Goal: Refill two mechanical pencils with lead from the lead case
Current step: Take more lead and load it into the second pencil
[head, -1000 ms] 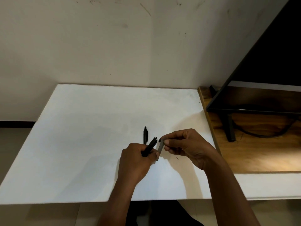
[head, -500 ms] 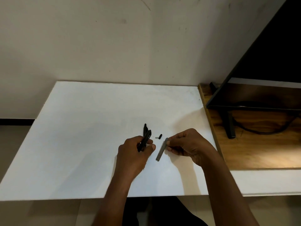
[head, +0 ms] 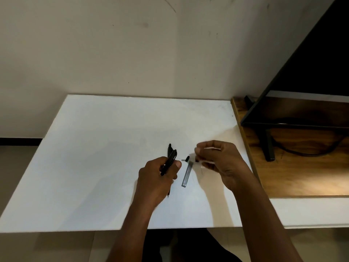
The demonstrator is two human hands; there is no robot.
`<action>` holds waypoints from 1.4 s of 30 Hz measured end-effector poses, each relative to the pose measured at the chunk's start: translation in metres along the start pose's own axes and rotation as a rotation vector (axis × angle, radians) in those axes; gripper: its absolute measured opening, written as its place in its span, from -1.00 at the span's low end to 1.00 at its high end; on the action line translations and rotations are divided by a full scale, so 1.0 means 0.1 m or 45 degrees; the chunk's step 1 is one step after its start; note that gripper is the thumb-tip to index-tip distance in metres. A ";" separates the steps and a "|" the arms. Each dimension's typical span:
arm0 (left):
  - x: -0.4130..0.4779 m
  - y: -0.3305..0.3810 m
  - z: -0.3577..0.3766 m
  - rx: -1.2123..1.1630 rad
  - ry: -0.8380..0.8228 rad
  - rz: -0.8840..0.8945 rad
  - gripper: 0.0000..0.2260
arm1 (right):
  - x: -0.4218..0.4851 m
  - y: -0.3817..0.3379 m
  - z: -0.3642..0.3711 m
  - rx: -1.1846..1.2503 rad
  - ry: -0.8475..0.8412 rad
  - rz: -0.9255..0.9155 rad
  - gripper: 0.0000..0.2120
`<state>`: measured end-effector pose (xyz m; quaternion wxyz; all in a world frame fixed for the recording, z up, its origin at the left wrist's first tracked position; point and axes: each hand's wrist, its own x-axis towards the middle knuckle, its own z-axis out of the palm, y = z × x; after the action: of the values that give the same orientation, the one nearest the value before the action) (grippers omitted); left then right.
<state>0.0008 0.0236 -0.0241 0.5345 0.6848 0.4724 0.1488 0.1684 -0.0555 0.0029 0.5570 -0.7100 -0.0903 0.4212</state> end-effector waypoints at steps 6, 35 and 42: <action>-0.03 0.03 0.00 -0.067 -0.051 0.004 -0.82 | -0.03 -0.03 0.18 0.398 0.103 -0.301 -0.88; -0.03 0.05 -0.02 -0.052 -0.062 0.063 -0.83 | -0.04 0.03 0.25 0.075 -0.018 -0.401 -0.88; -0.01 0.06 -0.04 -0.076 -0.038 0.066 -0.80 | -0.06 0.01 0.25 -0.269 -0.178 -0.453 -0.90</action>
<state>0.0001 0.0256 -0.0174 0.5576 0.6829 0.4417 0.1664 0.1469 -0.0415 0.0038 0.5375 -0.7063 -0.2963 0.3528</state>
